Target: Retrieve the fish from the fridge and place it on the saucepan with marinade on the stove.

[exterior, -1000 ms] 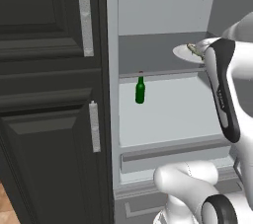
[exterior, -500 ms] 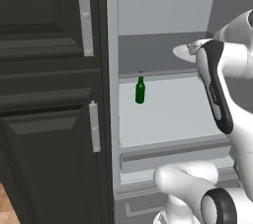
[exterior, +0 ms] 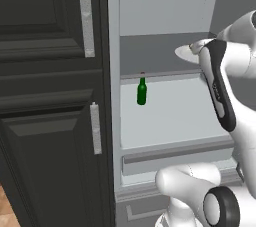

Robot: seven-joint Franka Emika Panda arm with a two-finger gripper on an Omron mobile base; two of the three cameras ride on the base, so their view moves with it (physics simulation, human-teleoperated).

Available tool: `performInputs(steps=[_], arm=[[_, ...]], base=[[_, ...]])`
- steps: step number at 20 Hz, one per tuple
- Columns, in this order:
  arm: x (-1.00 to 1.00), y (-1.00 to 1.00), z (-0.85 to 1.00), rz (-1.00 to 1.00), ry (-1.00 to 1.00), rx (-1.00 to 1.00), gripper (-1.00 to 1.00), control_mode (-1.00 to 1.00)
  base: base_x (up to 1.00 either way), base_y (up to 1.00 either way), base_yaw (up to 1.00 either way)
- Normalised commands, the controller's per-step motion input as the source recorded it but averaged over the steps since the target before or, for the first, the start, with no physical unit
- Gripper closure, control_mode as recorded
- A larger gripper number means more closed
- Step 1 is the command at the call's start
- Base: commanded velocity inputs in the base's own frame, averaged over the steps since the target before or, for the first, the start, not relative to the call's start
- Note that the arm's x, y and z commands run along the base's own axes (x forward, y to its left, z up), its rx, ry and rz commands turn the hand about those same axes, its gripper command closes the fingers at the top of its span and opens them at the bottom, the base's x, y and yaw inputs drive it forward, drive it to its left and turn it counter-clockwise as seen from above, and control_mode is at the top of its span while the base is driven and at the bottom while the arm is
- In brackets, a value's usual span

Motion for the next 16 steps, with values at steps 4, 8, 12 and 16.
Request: performInputs(steps=[4,8,12,16], arm=[[0.23,-0.04,-0.01,0.00,0.00,0.00,-1.00,-1.00],[0.36,0.00,-0.07,0.00,0.00,0.00,-1.00,-1.00],[0.31,0.00,-0.14,0.00,0.00,0.00,-1.00,-1.00],[0.26,-0.01,-0.21,0.00,0.00,0.00,-1.00,-1.00]], base=[[0.00,0.00,0.00],[0.00,0.00,0.00],[0.00,0.00,0.00],[0.00,0.00,0.00]])
